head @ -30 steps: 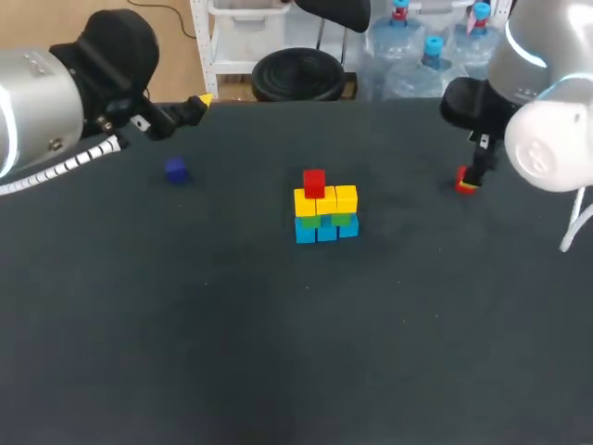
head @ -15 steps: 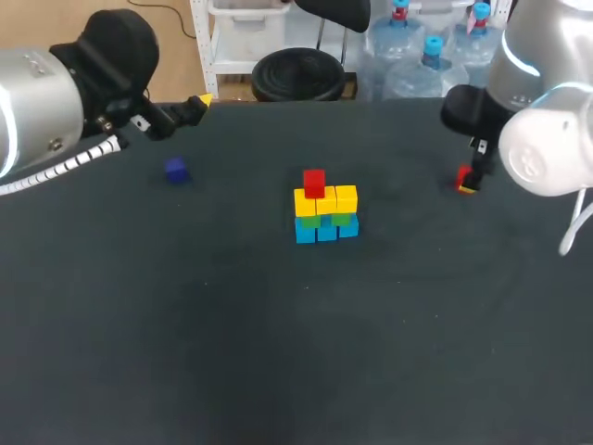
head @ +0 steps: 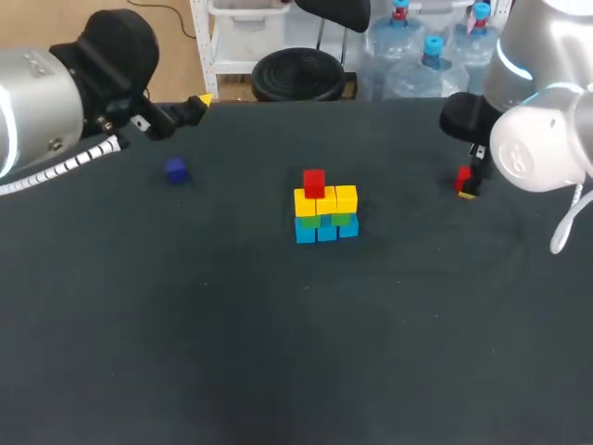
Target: Place the blue cubes, place green cubes on the blue cubes, place the yellow cubes on the green cubes, then place the red cubes on the yellow cubes, and place purple cube on the red cubes.
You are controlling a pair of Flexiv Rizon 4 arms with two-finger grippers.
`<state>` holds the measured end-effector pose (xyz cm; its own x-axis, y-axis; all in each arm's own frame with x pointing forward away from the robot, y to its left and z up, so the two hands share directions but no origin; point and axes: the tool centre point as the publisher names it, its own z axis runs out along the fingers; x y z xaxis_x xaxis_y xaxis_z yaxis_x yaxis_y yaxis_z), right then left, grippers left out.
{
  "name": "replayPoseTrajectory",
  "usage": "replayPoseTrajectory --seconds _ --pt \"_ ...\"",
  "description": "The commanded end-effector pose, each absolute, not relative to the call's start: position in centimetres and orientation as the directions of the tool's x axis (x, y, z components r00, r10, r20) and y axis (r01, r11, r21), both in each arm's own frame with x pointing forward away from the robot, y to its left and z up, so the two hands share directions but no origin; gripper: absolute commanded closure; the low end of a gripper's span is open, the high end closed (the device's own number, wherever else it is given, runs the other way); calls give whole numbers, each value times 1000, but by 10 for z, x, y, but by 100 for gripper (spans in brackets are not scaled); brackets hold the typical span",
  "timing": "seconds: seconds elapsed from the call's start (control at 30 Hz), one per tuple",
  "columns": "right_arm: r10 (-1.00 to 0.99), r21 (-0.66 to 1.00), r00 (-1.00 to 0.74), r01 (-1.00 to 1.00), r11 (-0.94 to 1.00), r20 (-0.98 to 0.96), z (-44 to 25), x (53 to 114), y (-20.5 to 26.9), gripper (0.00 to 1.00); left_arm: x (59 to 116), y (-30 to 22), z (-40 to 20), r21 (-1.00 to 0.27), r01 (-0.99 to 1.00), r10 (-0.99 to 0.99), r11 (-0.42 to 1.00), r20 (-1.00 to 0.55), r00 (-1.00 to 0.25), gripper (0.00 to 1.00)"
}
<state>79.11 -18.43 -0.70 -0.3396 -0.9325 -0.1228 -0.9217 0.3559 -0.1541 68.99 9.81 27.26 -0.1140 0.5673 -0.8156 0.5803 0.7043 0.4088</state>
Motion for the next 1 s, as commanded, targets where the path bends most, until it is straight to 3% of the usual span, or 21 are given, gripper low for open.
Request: replayPoseTrajectory --seconds 0.03,0.1,0.2,0.27,0.63,1.0 --pt "-931 -136 -344 -924 358 -119 -10 798 -184 14 692 100 274 405 591 568 698 -815 -112 0" --pt "-931 -127 -345 -925 359 -118 -12 798 -184 55 692 100 274 405 591 568 698 -815 -112 0" --pt "-931 -119 -345 -926 358 -117 -14 798 -184 76 692 100 274 405 591 568 698 -815 -112 0" --pt "-932 -115 -344 -927 356 -115 -14 797 -184 100 692 100 274 405 591 568 698 -815 -112 0" --pt "-938 -126 -318 -934 335 -137 -3 791 -184 100 692 100 274 405 591 568 698 -815 -112 0" --pt "-947 -169 -262 -941 294 -187 57 758 -163 100 692 100 274 405 591 568 698 -815 -112 0"
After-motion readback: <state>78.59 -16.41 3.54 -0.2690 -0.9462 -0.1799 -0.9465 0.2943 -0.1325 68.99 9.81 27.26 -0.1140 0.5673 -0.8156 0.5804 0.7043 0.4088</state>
